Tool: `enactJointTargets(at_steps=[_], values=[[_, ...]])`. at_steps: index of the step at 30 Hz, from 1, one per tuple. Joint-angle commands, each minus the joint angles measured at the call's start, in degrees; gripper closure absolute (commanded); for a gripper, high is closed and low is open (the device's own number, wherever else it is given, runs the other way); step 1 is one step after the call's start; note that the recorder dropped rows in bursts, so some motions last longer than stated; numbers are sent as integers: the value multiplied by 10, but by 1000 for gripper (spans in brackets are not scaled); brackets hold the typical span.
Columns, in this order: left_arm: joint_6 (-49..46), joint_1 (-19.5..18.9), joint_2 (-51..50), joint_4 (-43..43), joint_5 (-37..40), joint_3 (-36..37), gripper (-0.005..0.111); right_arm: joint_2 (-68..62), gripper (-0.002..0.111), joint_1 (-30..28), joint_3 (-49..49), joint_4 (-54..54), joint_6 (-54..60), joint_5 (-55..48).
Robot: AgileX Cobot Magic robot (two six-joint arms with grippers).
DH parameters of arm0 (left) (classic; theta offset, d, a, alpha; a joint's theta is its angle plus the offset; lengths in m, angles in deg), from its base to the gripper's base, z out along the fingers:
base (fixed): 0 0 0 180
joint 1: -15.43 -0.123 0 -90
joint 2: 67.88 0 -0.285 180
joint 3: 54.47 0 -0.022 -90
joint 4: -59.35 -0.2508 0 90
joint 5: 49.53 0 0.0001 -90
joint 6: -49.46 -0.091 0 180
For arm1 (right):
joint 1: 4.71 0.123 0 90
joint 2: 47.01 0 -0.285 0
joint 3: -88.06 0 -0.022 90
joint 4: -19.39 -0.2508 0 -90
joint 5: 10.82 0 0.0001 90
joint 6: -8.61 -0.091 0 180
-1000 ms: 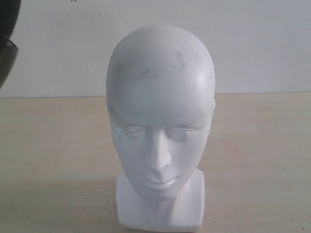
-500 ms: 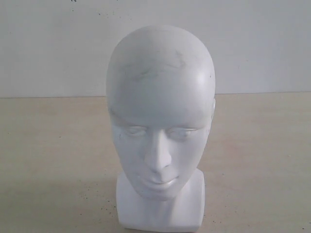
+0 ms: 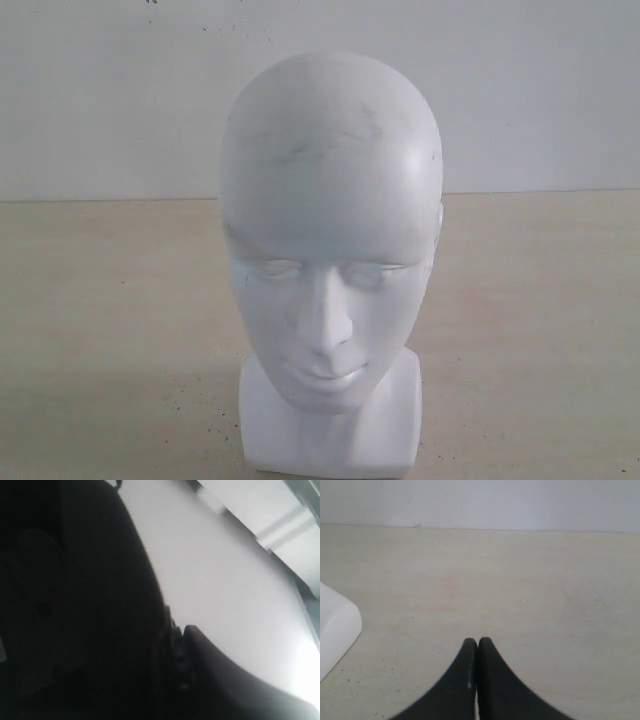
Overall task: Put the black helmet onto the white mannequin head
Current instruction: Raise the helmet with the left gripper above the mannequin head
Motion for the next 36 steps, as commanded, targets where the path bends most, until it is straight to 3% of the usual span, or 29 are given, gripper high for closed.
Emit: enactJointTargets(at_steps=[1, 8, 15, 20, 27, 36], values=[[-31, -1, 0, 108, -155, 57, 102, 2, 109, 0, 0, 1, 1, 2], [77, -1, -71, 72, -171, 69, 102, 2, 109, 0, 0, 1, 1, 2], [274, -1, -210, -18, -357, 68, 102, 2, 109, 0, 0, 1, 1, 2], [424, -1, -301, -26, -357, 37, 102, 2, 109, 0, 0, 1, 1, 2], [501, -1, -380, -53, -357, -22, 102, 2, 109, 0, 0, 1, 1, 2], [646, -1, -454, -147, -357, -145, 102, 2, 109, 0, 0, 1, 1, 2]])
